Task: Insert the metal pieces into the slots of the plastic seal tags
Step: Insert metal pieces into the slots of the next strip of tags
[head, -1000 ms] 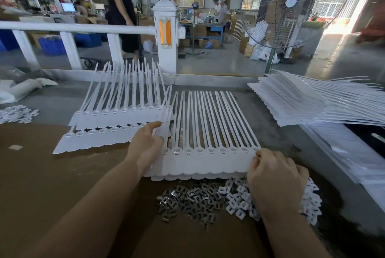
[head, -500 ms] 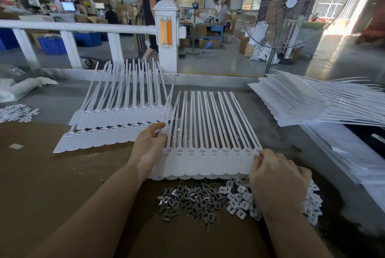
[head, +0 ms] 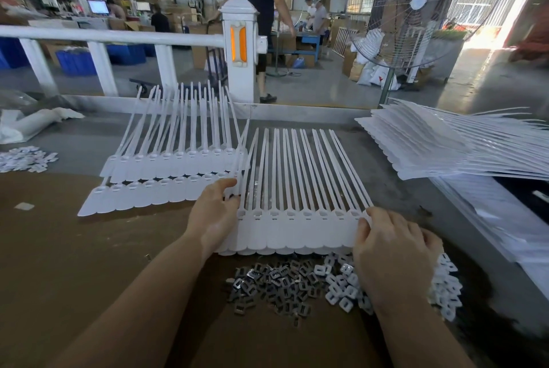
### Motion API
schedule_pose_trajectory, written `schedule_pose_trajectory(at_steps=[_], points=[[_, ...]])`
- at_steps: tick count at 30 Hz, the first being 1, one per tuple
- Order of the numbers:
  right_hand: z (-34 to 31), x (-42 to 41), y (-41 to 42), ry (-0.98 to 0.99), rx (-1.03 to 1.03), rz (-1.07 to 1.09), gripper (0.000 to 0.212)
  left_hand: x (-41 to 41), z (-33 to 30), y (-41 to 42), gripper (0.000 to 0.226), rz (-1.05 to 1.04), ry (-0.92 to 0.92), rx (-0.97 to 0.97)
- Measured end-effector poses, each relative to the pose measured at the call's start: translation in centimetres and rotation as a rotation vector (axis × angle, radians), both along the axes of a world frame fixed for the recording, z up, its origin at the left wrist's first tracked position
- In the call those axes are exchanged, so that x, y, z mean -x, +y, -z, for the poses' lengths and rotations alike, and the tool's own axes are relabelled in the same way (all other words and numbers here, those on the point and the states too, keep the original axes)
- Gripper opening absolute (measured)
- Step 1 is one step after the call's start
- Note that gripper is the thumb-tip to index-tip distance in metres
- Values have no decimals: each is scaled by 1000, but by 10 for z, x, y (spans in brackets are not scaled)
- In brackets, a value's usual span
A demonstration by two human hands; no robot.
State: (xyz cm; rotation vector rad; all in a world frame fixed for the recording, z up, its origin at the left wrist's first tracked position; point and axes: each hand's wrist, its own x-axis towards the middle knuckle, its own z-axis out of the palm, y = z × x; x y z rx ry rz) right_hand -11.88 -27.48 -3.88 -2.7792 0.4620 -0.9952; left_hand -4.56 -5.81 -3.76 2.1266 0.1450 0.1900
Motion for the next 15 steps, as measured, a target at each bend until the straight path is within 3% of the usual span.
schedule_pose_trajectory(at_steps=[5, 15], points=[[-3, 1, -2, 194, -3, 34, 26, 0, 5, 2, 40, 31, -6, 5], [1, 0, -6, 69, -17, 46, 20, 1, 5, 2, 38, 32, -47, -16]])
